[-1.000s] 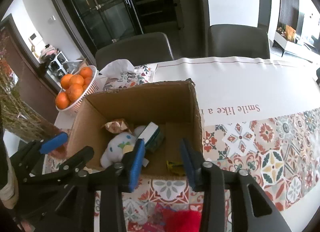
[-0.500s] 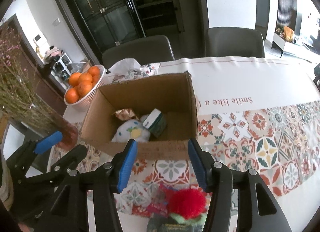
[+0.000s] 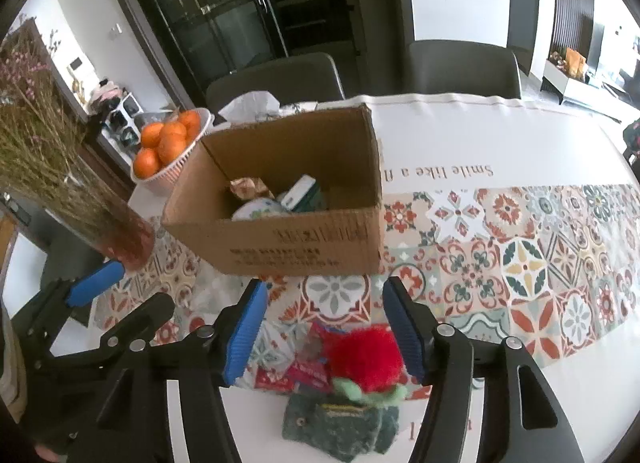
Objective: Organize soft objects
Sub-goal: 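Grasp the red pompom plush with right tool while left tool grasps red snack packet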
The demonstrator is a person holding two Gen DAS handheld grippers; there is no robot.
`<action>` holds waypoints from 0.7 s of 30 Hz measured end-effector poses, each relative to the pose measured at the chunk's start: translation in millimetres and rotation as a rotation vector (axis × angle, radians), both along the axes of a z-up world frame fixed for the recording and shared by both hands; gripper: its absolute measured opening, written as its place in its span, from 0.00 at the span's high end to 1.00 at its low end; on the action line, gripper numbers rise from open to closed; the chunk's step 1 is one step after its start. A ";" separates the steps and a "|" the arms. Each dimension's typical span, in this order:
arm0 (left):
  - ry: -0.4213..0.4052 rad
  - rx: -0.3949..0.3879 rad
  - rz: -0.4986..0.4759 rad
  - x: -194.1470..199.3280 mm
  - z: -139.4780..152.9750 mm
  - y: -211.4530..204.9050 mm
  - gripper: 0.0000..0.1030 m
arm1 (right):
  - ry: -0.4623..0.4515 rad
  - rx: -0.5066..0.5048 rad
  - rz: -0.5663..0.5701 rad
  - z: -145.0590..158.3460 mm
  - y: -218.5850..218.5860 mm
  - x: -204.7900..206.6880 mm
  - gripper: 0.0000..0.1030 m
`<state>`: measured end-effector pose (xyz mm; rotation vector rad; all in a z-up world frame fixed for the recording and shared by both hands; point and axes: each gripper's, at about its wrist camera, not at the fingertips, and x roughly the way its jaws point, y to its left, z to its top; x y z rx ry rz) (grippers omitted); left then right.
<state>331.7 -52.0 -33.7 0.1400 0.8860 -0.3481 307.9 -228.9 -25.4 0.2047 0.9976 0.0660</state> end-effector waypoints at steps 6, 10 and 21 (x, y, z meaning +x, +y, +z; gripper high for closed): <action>0.044 -0.001 -0.012 -10.4 -13.0 -2.6 0.32 | 0.033 0.001 -0.010 -14.3 -3.4 -7.6 0.34; 0.073 0.007 -0.031 -16.0 -25.0 -5.9 0.32 | 0.068 0.000 -0.008 -28.0 -5.7 -11.9 0.34; 0.172 0.033 -0.093 -28.3 -61.5 -21.1 0.32 | 0.154 0.030 -0.018 -63.9 -16.1 -18.7 0.34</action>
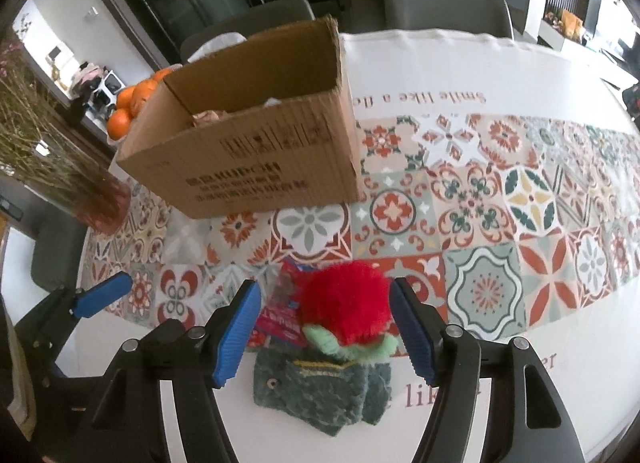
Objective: Organize soft objects
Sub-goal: 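Grasp the red pompom plush with right tool while left tool grasps red snack packet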
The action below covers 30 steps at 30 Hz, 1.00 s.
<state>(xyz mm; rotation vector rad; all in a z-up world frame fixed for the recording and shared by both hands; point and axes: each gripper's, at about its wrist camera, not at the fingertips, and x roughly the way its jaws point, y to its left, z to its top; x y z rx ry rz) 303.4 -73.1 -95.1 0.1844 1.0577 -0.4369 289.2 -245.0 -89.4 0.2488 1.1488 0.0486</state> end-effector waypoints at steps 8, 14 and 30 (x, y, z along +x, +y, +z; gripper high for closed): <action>0.068 -0.009 -0.027 -0.8 -25.2 -7.4 0.32 | 0.068 0.041 -0.001 -28.3 -6.7 2.4 0.34; 0.120 -0.021 -0.039 0.7 -43.1 -14.9 0.32 | 0.107 0.068 -0.011 -44.9 -11.6 6.6 0.34; 0.215 -0.040 -0.035 19.6 -80.9 -34.4 0.33 | 0.181 0.209 -0.094 -80.3 -25.1 17.4 0.34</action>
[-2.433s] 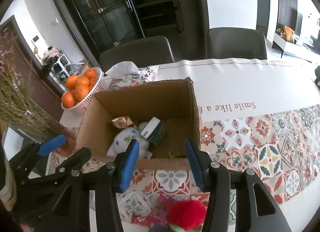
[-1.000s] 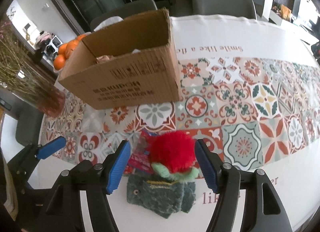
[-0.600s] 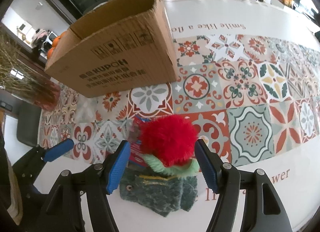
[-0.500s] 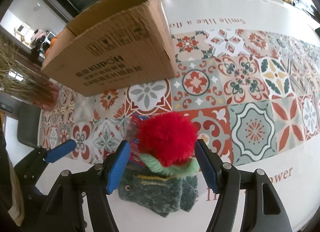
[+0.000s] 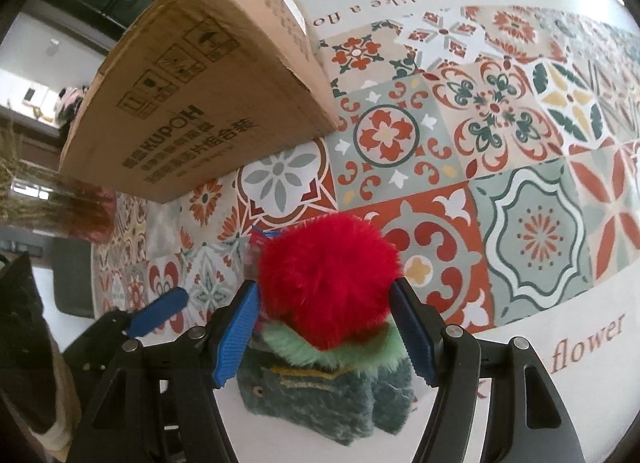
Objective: Organize soft objects
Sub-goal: 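Grasp the red pompom plush with right tool while left tool grasps red snack packet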
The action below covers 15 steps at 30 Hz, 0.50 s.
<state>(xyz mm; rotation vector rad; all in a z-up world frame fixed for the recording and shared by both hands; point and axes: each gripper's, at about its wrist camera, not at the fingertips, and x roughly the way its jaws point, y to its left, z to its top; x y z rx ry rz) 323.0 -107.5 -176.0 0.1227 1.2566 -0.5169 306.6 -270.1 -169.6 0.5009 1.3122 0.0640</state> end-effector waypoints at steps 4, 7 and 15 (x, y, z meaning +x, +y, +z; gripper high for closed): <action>0.022 0.017 -0.002 5.8 -11.0 -6.0 0.35 | 0.013 0.020 -0.012 -8.0 0.2 3.3 0.34; 0.030 0.030 -0.003 9.3 -18.5 -9.5 0.37 | 0.024 0.027 -0.025 -15.1 0.7 6.7 0.34; 0.053 0.034 0.016 18.6 -31.2 -16.4 0.42 | 0.034 0.030 -0.054 -25.9 -6.5 9.8 0.34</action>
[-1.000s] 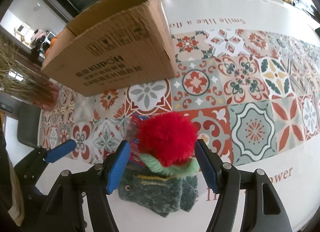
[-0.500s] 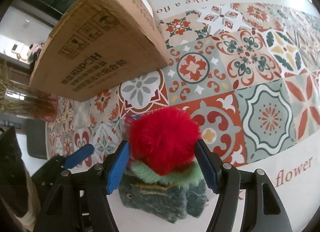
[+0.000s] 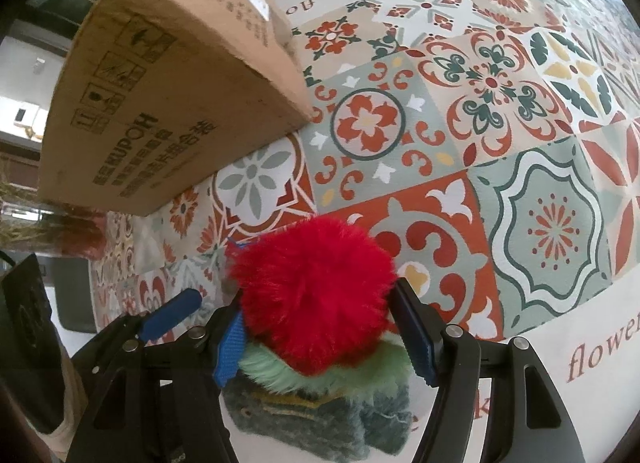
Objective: Organize soft objects
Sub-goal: 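Grasp the red pompom plush with right tool while left tool grasps red snack packet, then carry the pompom plush with right tool while left tool carries snack packet to box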
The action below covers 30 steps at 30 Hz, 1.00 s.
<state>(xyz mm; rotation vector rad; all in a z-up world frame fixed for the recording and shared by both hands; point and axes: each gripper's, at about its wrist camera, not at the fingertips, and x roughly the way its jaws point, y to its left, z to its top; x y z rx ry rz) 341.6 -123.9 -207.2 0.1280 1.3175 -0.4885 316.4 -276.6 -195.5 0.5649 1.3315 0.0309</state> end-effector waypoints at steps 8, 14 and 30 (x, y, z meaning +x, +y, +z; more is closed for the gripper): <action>0.027 0.007 0.013 6.2 -13.6 -11.6 0.45 | -0.004 0.000 -0.031 -5.6 -7.7 5.0 0.34; 0.032 0.011 0.014 10.7 -20.6 -22.0 0.56 | -0.018 -0.019 -0.014 -3.6 -7.1 6.0 0.47; 0.006 -0.051 0.066 3.5 -12.3 7.1 0.65 | -0.079 -0.060 -0.008 9.5 5.8 -6.0 0.61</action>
